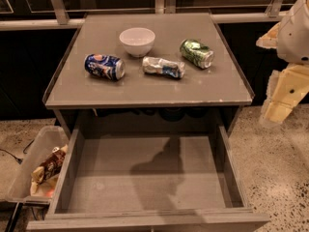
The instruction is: Place redbull can into top drawer
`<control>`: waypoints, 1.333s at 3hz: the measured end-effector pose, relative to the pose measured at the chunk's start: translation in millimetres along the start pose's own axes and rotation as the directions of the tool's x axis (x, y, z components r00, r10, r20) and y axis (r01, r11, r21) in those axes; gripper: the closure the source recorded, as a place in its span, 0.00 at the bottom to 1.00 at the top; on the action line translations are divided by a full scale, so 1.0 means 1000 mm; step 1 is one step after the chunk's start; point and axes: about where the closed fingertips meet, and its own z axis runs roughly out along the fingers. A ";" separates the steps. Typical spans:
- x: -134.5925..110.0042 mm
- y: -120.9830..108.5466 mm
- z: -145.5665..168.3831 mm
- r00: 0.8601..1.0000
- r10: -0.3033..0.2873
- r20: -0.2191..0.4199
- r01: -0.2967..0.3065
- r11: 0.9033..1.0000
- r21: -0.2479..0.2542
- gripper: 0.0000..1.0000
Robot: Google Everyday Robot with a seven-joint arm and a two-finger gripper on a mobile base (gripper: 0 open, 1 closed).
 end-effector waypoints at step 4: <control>-0.032 -0.082 0.007 0.928 -0.013 0.373 -0.032 0.993 0.114 0.00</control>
Offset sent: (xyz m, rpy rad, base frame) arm 0.0520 0.0241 0.0121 0.0927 -0.1266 0.1153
